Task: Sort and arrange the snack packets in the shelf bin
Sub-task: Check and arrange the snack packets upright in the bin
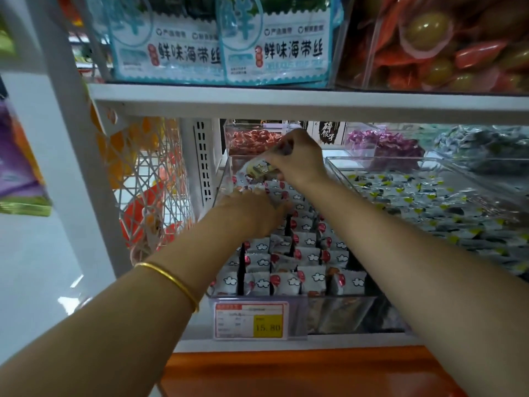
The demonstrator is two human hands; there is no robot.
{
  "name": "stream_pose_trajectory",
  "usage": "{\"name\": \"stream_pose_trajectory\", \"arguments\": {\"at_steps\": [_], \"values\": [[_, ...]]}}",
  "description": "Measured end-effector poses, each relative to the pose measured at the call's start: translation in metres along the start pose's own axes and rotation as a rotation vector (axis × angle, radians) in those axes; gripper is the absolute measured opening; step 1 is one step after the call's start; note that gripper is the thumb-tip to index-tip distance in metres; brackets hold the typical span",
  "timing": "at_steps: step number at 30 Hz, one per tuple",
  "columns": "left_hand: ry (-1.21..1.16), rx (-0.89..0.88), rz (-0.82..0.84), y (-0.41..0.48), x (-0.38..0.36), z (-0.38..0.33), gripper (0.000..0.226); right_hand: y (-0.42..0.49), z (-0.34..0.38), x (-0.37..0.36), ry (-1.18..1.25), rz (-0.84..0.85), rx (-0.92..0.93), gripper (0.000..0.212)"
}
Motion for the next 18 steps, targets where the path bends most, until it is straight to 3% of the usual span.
{"name": "stream_pose_trajectory", "arguments": {"at_steps": [2, 8, 12, 16, 18], "values": [[0.047, -0.002, -0.019, -0.013, 0.004, -0.001, 0.071, 0.008, 0.002, -0.012, -0.133, 0.04, 0.06, 0.021], [0.318, -0.021, -0.29, -0.048, 0.008, 0.018, 0.069, 0.019, 0.001, -0.045, -0.255, 0.217, 0.13, 0.022], [0.083, 0.043, -0.321, -0.054, -0.001, 0.047, 0.071, 0.02, 0.0, -0.064, -0.32, 0.318, 0.106, 0.035], [-0.134, -0.015, -0.358, -0.051, -0.008, 0.052, 0.072, 0.013, -0.008, -0.077, -0.38, 0.381, 0.109, 0.013], [-0.235, -0.031, -0.373, -0.051, -0.01, 0.054, 0.073, 0.013, -0.013, -0.08, -0.488, 0.399, 0.118, 0.014]]}}
Point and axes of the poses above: each hand's wrist, its own y-axis towards the middle knuckle, its own x-axis out of the back of the hand, z = x × y, the point moved 4 cm from there along y, towards the middle knuckle, and after that the axes turned 3 degrees about x, right-handed, at the moved point
